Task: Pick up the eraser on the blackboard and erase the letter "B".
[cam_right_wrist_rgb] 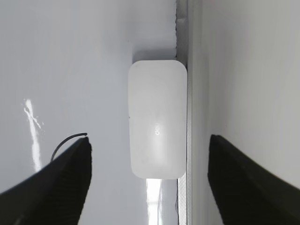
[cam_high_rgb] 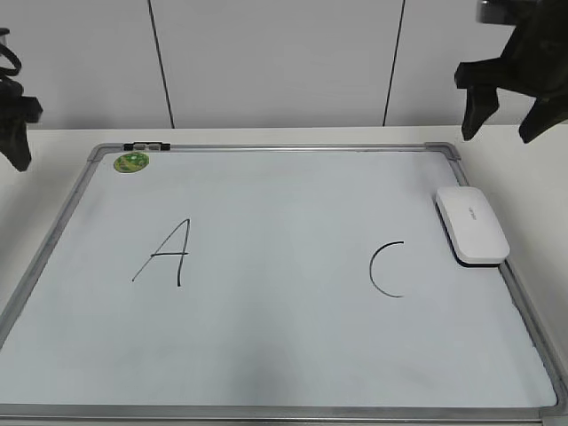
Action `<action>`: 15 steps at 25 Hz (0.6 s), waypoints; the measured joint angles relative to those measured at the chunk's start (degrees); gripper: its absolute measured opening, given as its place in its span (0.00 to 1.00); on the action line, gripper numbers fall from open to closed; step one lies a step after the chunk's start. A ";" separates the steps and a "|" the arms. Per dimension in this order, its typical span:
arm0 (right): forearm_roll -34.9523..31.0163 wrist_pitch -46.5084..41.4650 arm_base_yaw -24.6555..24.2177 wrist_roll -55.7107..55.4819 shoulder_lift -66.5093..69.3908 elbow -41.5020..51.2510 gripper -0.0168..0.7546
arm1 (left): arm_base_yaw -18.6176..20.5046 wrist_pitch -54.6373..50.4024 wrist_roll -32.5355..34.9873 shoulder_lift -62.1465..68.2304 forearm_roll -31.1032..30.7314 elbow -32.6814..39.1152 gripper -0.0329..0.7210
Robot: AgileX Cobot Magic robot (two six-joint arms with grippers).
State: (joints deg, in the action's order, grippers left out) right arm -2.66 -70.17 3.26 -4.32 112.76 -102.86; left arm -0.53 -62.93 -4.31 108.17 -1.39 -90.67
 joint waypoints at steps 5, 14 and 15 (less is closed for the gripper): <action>-0.12 -0.37 0.59 -1.49 -5.47 0.36 0.76 | 0.00 -1.57 0.00 -8.34 -0.54 2.50 0.63; 3.58 -0.60 8.90 -2.96 -13.23 4.83 0.75 | -2.22 2.75 -1.13 -27.61 -5.48 17.63 0.63; 3.88 -0.69 9.91 -2.96 -14.94 6.83 0.75 | -2.36 3.90 -1.41 -29.96 -5.37 19.86 0.63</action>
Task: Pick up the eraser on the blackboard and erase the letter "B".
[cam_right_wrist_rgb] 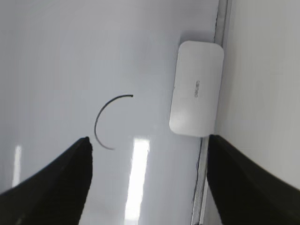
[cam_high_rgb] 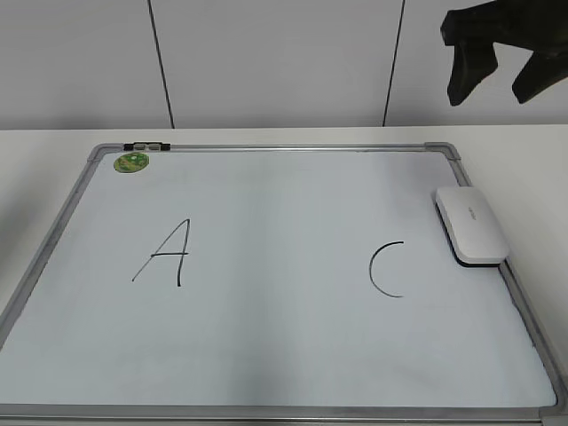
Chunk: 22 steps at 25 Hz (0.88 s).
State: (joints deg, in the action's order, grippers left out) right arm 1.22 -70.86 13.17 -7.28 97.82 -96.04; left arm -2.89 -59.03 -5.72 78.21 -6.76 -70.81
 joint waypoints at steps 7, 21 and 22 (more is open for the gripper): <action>0.17 8.52 2.43 -0.64 -14.26 18.10 0.75 | -3.03 7.16 -0.59 -15.45 0.11 15.82 0.63; -1.22 18.09 2.53 -1.01 -49.86 56.25 0.74 | -7.16 1.70 -1.37 -45.10 0.74 34.11 0.63; -1.22 17.06 2.53 -1.01 -52.59 57.51 0.74 | -7.28 0.67 -1.37 -47.61 0.78 34.79 0.63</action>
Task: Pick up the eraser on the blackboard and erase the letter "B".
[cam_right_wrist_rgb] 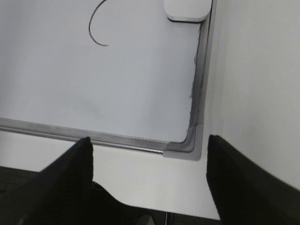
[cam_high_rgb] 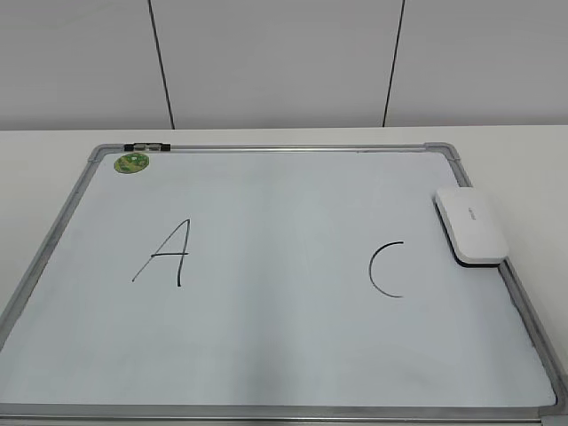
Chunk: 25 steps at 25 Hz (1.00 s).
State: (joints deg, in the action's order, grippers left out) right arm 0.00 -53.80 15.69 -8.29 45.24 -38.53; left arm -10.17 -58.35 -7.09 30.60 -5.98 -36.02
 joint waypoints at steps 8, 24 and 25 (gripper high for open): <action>0.00 -9.89 0.00 0.00 -17.93 3.82 0.74 | 0.00 -6.53 -0.24 -14.51 1.55 0.55 0.63; 0.00 -10.76 0.00 -0.11 -28.99 10.43 0.74 | -1.05 -5.21 1.51 -20.47 3.35 6.48 0.59; 0.53 -10.76 0.00 -0.11 -28.99 10.43 0.74 | -1.05 -5.21 1.51 -20.47 3.35 6.48 0.58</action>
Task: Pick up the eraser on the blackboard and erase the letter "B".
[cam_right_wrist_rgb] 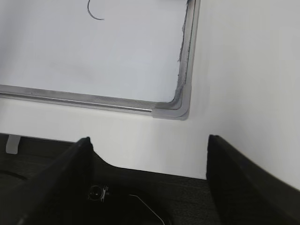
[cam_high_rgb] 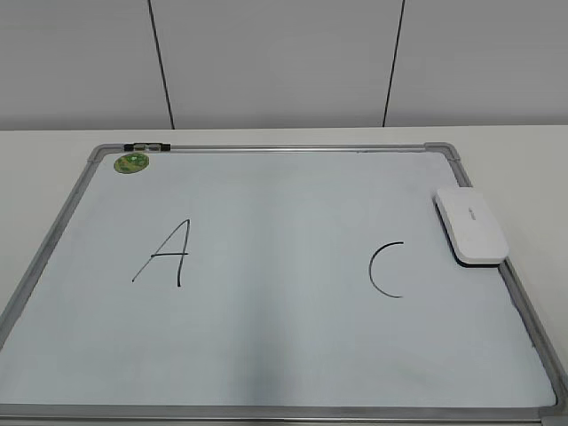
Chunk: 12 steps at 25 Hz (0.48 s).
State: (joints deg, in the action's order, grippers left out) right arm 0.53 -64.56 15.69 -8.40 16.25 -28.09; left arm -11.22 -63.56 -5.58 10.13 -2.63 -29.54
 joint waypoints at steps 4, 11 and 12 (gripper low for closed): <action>0.98 0.00 0.00 0.00 0.00 0.00 0.74 | 0.00 0.13 0.13 0.00 0.09 0.00 0.53; 0.25 0.00 0.00 3.35 0.00 0.00 0.74 | 0.00 0.29 0.13 0.00 0.21 0.00 0.48; -0.53 0.00 0.00 4.56 0.00 0.00 0.74 | 0.00 0.29 0.13 0.00 0.21 0.00 0.47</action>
State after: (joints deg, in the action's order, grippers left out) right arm 0.00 -64.56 15.69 -3.84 16.25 -28.09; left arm -11.22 -63.28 -5.45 10.13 -2.42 -29.54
